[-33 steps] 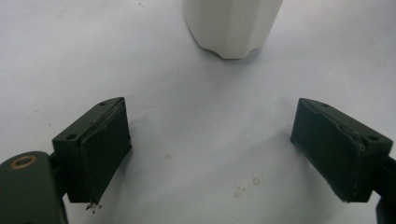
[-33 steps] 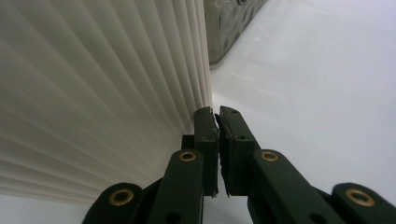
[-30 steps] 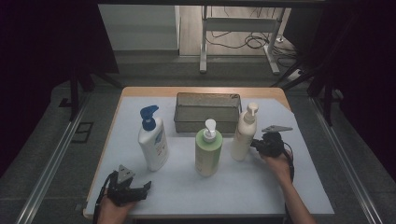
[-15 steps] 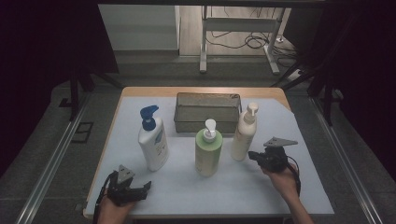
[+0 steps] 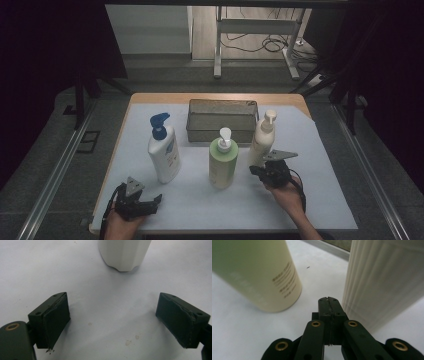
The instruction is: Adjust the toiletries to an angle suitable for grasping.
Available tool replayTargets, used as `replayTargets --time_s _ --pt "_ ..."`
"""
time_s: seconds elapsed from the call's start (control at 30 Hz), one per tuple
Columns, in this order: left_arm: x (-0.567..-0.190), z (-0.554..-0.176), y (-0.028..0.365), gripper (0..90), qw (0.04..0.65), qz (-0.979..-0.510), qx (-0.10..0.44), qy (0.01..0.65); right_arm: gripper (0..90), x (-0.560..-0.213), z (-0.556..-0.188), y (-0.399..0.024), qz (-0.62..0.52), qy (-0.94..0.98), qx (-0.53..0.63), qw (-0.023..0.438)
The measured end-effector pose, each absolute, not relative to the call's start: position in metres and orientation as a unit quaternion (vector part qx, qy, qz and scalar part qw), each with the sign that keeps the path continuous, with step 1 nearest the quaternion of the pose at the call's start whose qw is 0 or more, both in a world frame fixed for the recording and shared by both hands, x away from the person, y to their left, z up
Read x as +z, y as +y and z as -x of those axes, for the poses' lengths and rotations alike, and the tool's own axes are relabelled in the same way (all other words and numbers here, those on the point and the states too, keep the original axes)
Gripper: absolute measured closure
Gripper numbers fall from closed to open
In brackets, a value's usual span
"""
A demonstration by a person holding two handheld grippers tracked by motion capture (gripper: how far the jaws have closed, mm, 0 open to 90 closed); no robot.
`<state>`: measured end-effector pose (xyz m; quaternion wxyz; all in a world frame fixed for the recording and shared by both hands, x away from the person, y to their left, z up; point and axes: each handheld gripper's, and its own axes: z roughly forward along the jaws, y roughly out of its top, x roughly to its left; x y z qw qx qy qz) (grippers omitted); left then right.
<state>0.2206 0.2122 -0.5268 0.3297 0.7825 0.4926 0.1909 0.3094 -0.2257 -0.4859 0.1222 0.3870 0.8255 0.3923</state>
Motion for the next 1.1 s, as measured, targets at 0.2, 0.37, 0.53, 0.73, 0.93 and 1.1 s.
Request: replayTargets --time_s 0.2,0.37,0.53,0.73,0.93,1.1 --pt "-0.527 -0.221 0.212 11.4 0.33 -0.782 0.191 0.493 89.4 -0.49 -0.318 -0.218 -0.399 0.817 0.393 0.136" --pt "-0.527 -0.221 0.212 11.4 0.33 -0.783 0.191 0.492 89.4 -0.491 -0.317 -0.215 -0.399 0.817 0.391 0.144" --pt "-0.527 -0.221 0.212 11.4 0.33 -0.783 0.191 0.492 89.4 -0.492 -0.315 -0.217 -0.401 0.817 0.388 0.149" --pt "-0.527 -0.221 0.212 11.4 0.329 -0.783 0.191 0.492 89.4 -0.49 -0.314 -0.229 -0.409 0.813 0.385 0.156" --pt "-0.527 -0.221 0.212 11.4 0.329 -0.783 0.191 0.493 89.3 -0.489 -0.313 -0.24 -0.413 0.811 0.385 0.155" --pt "-0.527 -0.221 0.212 11.4 0.33 -0.782 0.191 0.493 89.3 -0.489 -0.312 -0.247 -0.417 0.809 0.384 0.158"
